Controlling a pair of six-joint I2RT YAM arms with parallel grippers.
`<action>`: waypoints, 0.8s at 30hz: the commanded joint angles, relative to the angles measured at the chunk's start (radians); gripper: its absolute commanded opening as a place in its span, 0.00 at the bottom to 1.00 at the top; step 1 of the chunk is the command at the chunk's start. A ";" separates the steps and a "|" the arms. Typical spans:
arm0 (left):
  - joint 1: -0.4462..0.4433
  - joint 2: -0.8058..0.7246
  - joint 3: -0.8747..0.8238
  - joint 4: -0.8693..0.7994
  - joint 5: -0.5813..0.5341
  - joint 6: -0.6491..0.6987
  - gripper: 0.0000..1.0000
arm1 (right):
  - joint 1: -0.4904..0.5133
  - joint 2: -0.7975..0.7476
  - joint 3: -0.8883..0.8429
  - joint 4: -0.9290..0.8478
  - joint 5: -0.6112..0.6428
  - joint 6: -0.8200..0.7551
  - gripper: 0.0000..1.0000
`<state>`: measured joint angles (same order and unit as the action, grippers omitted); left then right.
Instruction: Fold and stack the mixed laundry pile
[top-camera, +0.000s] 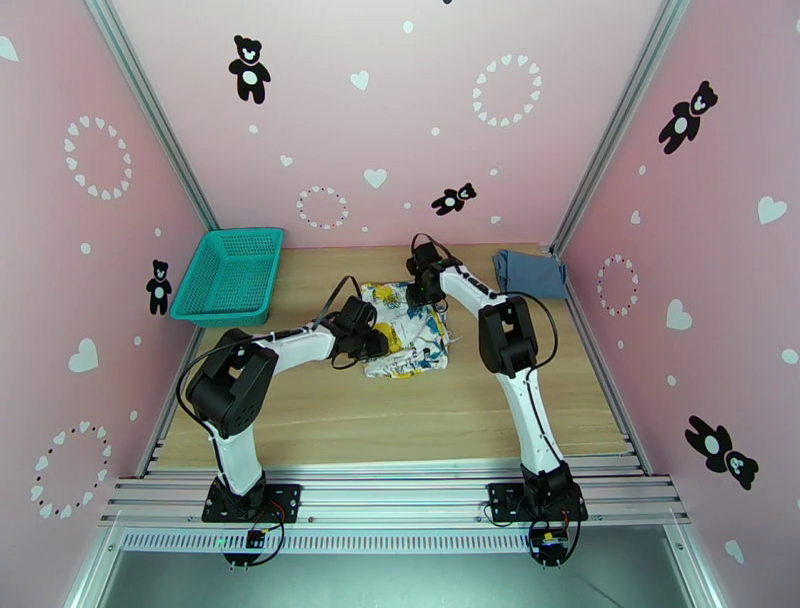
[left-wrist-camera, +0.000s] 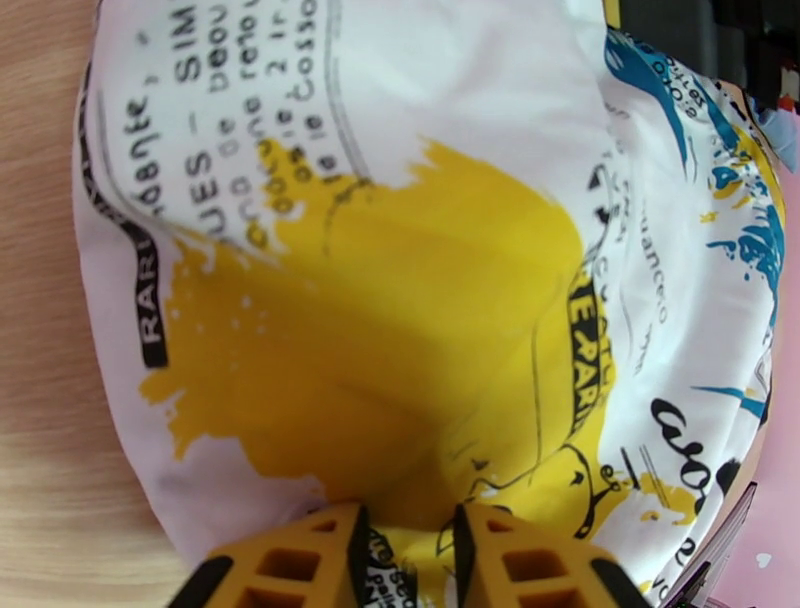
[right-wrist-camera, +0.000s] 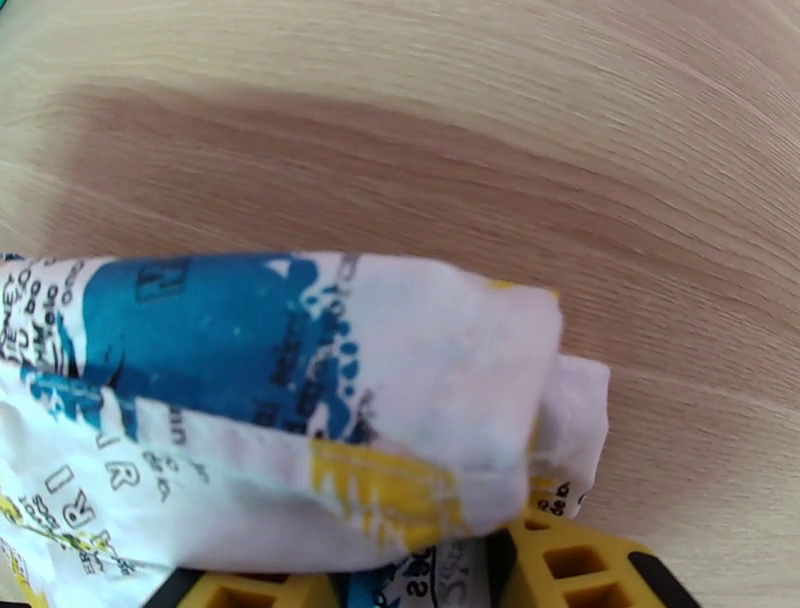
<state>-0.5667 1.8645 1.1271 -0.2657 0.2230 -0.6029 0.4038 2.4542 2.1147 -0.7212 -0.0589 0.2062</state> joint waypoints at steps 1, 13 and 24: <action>-0.004 -0.072 0.072 -0.073 -0.035 0.047 0.36 | -0.006 -0.141 -0.013 -0.062 -0.021 0.013 0.51; 0.129 -0.049 0.213 -0.160 -0.055 0.156 0.65 | -0.172 -0.501 -0.590 0.126 -0.299 0.204 0.99; 0.174 0.088 0.234 -0.088 -0.005 0.150 0.70 | -0.203 -0.323 -0.666 0.284 -0.548 0.255 0.99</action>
<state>-0.3996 1.9274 1.3380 -0.3794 0.1875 -0.4557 0.1627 2.0727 1.4586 -0.5056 -0.4984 0.4229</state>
